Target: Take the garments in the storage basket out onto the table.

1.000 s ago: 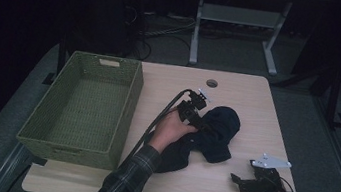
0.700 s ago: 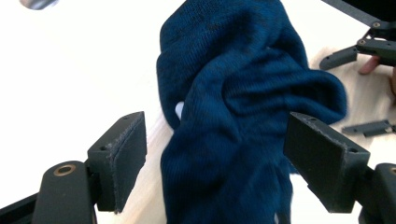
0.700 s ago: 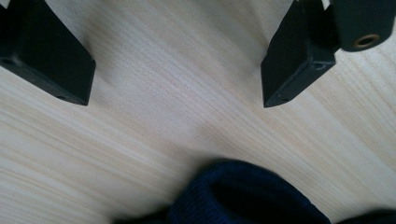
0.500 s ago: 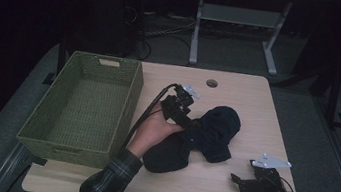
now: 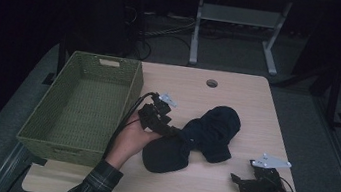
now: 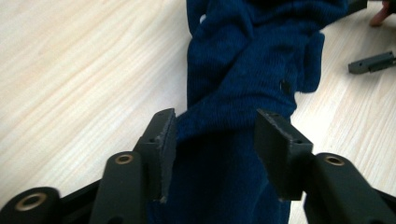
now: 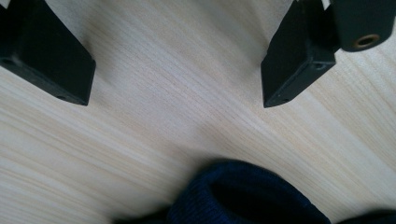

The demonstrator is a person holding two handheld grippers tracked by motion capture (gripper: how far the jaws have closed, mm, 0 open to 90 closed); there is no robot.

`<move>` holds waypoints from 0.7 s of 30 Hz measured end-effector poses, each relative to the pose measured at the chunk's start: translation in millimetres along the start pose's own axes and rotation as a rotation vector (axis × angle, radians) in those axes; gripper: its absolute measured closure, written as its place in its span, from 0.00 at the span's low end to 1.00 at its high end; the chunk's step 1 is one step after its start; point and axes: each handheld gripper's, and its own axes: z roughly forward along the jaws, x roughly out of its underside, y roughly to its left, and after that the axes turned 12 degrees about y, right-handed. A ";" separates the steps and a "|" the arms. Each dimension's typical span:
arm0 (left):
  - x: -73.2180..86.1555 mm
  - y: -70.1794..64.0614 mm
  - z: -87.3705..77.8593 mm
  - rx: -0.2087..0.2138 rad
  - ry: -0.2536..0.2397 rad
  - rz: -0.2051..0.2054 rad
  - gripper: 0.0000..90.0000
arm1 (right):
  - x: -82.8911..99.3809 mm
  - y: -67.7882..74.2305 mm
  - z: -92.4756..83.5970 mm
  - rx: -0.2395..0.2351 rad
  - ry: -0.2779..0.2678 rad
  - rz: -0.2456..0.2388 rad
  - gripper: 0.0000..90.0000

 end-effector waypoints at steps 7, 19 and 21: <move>-3.3 -1.5 12.0 0.036 0.014 0.029 0.47 | 0.0 -0.2 0.1 0.002 0.001 -0.002 0.11; -12.5 -5.1 28.1 0.145 0.070 0.102 0.95 | 0.1 -0.2 0.1 0.002 0.000 -0.002 0.11; -12.5 -5.8 28.2 0.168 0.076 0.098 1.00 | 0.1 -0.2 0.1 0.002 0.001 -0.002 0.11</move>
